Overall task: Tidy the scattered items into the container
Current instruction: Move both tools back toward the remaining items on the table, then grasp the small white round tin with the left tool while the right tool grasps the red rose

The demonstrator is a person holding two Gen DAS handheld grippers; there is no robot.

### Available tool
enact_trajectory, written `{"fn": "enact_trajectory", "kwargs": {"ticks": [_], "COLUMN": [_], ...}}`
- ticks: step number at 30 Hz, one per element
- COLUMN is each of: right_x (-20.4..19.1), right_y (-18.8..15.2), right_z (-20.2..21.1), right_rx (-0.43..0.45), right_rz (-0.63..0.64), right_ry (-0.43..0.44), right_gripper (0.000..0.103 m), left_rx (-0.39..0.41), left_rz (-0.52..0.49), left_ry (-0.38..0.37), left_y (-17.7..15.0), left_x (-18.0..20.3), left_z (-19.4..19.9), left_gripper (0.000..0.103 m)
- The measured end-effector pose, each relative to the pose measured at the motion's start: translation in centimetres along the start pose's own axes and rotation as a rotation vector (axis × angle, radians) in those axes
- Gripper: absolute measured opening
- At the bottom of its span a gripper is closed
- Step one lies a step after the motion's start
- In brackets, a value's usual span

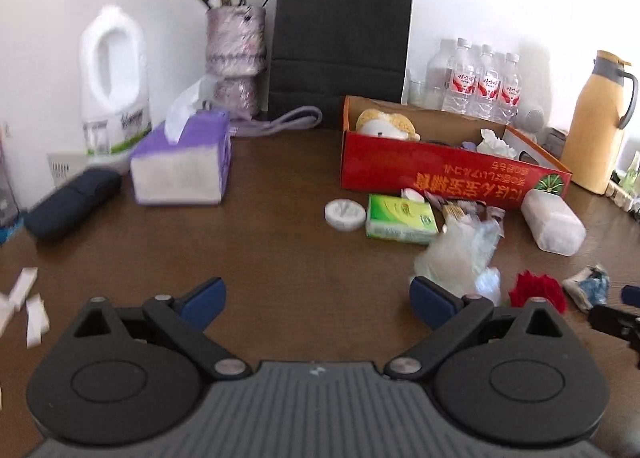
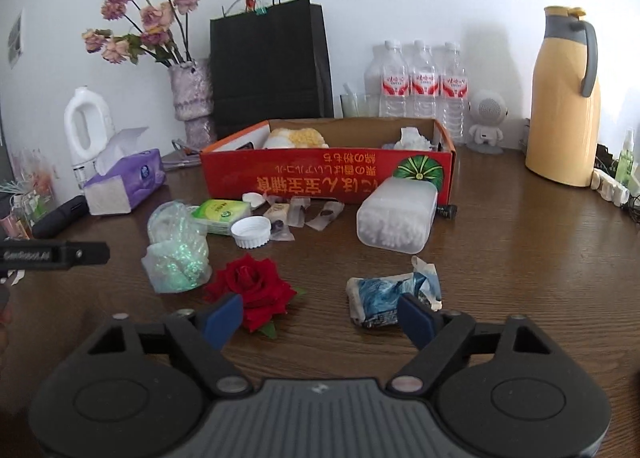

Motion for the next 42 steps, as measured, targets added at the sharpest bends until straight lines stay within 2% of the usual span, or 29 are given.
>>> {"fn": "enact_trajectory", "kwargs": {"ticks": [2,4,6,9,11,17,23,25,26,27,28,33,37,42], "right_x": [-0.1,-0.5,-1.3,-3.1,-4.2,-5.5,-5.4,-5.4,-5.4,-5.4,-5.3,-4.8,-3.9,-2.2], "right_y": [0.3,0.7,0.9,1.1,1.4,2.1,3.2,3.4,3.4,3.5,3.5,3.5,3.5,3.4], "right_z": [0.0,-0.3,-0.9,-2.1,-2.8,-4.8,-6.1,-6.4,-6.5,-6.6,-6.7,-6.3,-4.8,-1.6], "right_rx": [0.008,0.009,-0.014,-0.061,-0.078,-0.112,-0.125,-0.128,-0.131,-0.136,-0.14,-0.143,-0.093,0.033], "right_rz": [0.004,0.02,0.052,0.119,0.157,0.206,0.191,0.191,0.193,0.195,0.194,0.18,0.142,0.08], "right_ry": [0.011,0.027,0.055,0.058,0.051,0.029,0.039,0.034,0.03,0.027,0.027,0.023,0.001,-0.02], "right_gripper": [0.08,0.08,0.08,0.08,0.08,0.08,0.08,0.075,0.074,0.066,0.062,0.051,0.05,0.05], "left_rx": [0.018,0.011,-0.007,-0.043,-0.068,-0.133,-0.129,-0.126,-0.122,-0.122,-0.123,-0.09,-0.003,0.111], "left_rz": [-0.041,-0.071,-0.113,-0.179,-0.204,-0.206,-0.232,-0.229,-0.228,-0.228,-0.226,-0.215,-0.164,-0.044], "left_ry": [-0.009,-0.027,-0.05,-0.101,-0.132,-0.148,-0.15,-0.154,-0.154,-0.154,-0.154,-0.129,-0.063,-0.027], "left_y": [1.2,2.7,4.2,6.0,6.8,7.8,8.5,8.7,8.8,8.8,8.8,8.1,6.5,1.9], "left_x": [-0.1,-0.2,-0.1,0.0,-0.1,-0.6,0.1,0.2,0.3,0.3,0.3,0.2,-0.1,1.0], "left_z": [-0.9,-2.3,-4.2,-6.8,-8.3,-11.3,-12.5,-12.8,-12.7,-12.6,-12.5,-10.9,-6.9,-0.8], "left_gripper": [0.099,0.09,0.078,0.07,0.068,0.063,0.063,0.056,0.04,0.04,0.04,0.04,0.04,0.04]}}
Point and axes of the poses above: each gripper's, at about its wrist camera, not at the fingertips, and z roughly against the way its jaws point, x to its right, y to its top, the point moved 1 cm from there along -z, roughly the way its jaws point, and after that the axes turned 14 degrees about -x, right-handed, at the moved point
